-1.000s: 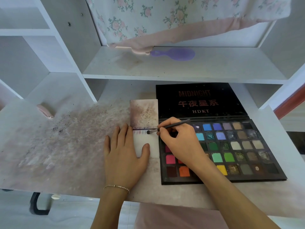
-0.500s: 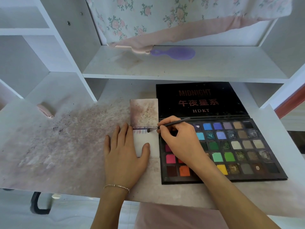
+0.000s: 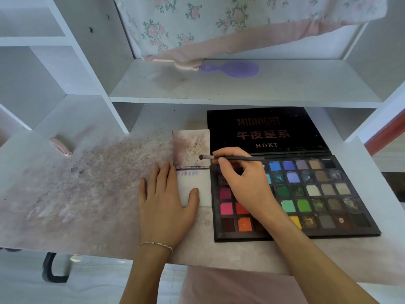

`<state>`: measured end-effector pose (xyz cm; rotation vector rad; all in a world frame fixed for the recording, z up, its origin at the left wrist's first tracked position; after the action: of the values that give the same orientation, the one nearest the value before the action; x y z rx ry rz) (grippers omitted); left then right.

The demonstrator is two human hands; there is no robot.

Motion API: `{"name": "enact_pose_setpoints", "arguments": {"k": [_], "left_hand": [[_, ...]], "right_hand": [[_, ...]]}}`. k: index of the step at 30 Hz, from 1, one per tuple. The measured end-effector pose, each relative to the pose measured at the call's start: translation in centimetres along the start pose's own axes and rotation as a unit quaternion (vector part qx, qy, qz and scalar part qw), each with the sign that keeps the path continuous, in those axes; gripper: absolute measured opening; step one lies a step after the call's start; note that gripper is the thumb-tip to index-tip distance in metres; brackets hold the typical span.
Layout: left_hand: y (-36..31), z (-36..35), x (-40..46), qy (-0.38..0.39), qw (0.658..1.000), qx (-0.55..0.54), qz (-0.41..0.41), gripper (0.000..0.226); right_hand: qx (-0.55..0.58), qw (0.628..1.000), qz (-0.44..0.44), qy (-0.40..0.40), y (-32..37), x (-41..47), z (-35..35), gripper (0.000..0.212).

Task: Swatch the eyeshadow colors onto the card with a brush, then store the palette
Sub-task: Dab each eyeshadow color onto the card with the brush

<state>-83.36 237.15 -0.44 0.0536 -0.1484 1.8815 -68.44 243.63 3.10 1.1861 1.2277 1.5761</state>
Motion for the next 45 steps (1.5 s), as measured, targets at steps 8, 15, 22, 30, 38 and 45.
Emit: {"name": "enact_pose_setpoints", "arguments": {"k": [8,15,22,30,38,45], "left_hand": [[-0.1,0.1,-0.6,-0.006,0.999,-0.028,0.032,0.077],[-0.4,0.2,-1.3,-0.012,0.998,-0.032,0.058,0.073],[-0.5,0.2,-1.2,-0.002,0.998,-0.020,0.051,0.073],[-0.6,0.4,-1.3,0.008,0.998,-0.019,0.053,0.074],[-0.9,0.6,-1.4,0.013,0.999,-0.017,0.049,0.083],[-0.8,0.6,-1.4,0.014,0.998,-0.023,0.055,0.075]], "right_hand": [[0.025,0.998,0.031,-0.038,1.4,-0.9,2.6,0.025],[0.002,0.991,0.036,-0.133,1.6,-3.7,9.2,0.031],[-0.125,0.962,0.021,-0.242,0.8,-5.8,16.0,0.014],[-0.163,0.942,0.010,-0.294,0.1,-6.4,18.1,0.010],[-0.210,0.940,-0.007,-0.270,-0.4,-6.1,17.8,0.014],[-0.204,0.939,-0.005,-0.278,-0.2,-6.2,17.9,0.011]]}}
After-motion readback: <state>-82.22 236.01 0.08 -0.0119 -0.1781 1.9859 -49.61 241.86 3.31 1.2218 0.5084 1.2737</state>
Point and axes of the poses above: each hand's wrist, its own x-axis towards the middle knuckle, its own z-axis out of the back of the hand, y = z × x, the point moved 10 cm from there along x, towards the middle knuckle, and after that the axes turned 10 degrees about x, right-handed, at the moved point
